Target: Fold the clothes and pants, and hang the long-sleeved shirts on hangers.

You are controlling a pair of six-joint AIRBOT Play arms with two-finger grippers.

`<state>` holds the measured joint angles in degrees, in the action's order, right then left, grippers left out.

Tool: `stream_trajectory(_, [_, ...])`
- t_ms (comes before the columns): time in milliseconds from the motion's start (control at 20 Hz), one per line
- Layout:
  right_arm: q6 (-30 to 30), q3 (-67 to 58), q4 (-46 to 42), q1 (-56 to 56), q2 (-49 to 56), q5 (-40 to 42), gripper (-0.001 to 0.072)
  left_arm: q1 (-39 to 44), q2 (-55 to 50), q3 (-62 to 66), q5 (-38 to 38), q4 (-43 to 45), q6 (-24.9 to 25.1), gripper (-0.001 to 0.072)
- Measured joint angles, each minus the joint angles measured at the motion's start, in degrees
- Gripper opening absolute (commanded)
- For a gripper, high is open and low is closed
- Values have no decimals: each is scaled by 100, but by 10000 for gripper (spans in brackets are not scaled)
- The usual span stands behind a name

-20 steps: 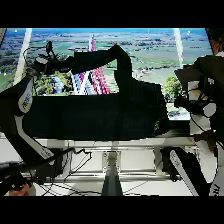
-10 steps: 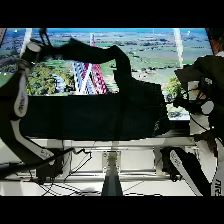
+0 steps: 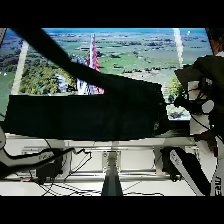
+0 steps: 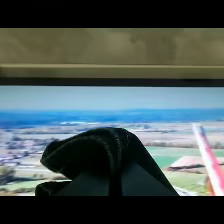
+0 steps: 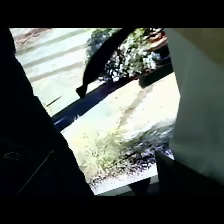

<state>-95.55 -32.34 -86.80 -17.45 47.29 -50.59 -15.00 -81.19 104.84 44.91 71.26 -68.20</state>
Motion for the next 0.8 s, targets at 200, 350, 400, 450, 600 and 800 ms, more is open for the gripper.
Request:
stream_trajectory(200, [114,-2,240,-118,81,-179,694,-457,186,-105,691,846,-291,33])
stream_trajectory(350, [468,-2,802,-144,372,-306,693,-728,116,-409,1163,1130,-398,33])
stream_trajectory(400, [680,-2,1080,-149,503,-337,694,-804,50,-529,1349,1255,-428,33])
stream_trajectory(450, [957,-2,1434,-149,660,-354,694,-870,-22,-627,1517,1399,-446,33])
stream_trajectory(600, [1705,-42,2288,-155,1132,-343,695,-1097,-321,-894,2068,1954,-481,33])
stream_trajectory(800, [2140,-413,2719,-155,1670,-216,695,-1517,-769,-1073,2549,2487,-485,34])
